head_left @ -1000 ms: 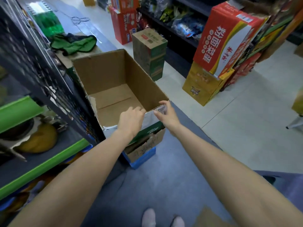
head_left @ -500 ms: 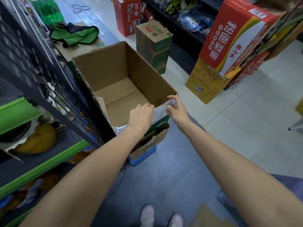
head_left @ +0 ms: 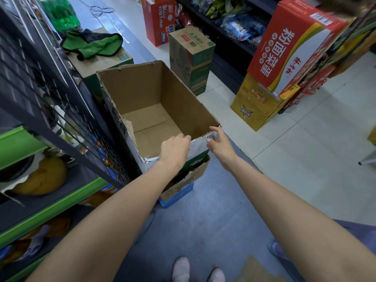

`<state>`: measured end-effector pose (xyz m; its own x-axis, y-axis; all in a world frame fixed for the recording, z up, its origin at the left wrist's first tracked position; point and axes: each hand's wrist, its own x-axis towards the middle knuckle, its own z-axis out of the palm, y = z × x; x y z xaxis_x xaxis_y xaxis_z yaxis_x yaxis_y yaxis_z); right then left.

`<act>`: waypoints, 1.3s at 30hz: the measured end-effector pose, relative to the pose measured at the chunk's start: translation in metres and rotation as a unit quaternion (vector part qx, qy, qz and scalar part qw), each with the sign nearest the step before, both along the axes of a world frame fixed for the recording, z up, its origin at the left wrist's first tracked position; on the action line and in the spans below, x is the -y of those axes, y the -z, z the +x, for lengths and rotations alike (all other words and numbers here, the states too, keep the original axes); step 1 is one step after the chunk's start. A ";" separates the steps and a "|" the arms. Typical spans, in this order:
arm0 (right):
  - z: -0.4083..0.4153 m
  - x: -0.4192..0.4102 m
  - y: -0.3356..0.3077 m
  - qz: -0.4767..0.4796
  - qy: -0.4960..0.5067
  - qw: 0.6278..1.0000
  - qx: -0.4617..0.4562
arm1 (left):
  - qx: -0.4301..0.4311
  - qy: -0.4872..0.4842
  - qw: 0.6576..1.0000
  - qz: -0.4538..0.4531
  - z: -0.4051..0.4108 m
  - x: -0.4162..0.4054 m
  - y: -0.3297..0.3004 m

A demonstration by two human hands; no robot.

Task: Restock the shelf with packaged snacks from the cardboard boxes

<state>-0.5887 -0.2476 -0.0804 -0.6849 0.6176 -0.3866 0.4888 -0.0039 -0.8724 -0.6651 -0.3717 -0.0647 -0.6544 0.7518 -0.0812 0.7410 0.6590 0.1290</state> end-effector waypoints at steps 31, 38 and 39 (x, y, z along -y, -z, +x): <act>0.025 0.011 0.022 -0.076 -0.037 0.993 0.083 | 0.012 0.035 0.991 -0.127 0.012 -0.023 0.008; 0.059 0.025 -0.015 -0.044 -0.014 0.998 0.040 | -0.026 0.021 0.999 -0.034 0.032 -0.015 -0.017; 0.066 0.026 -0.019 -0.038 -0.006 0.998 0.041 | 0.000 -0.003 1.000 -0.006 0.035 -0.013 -0.019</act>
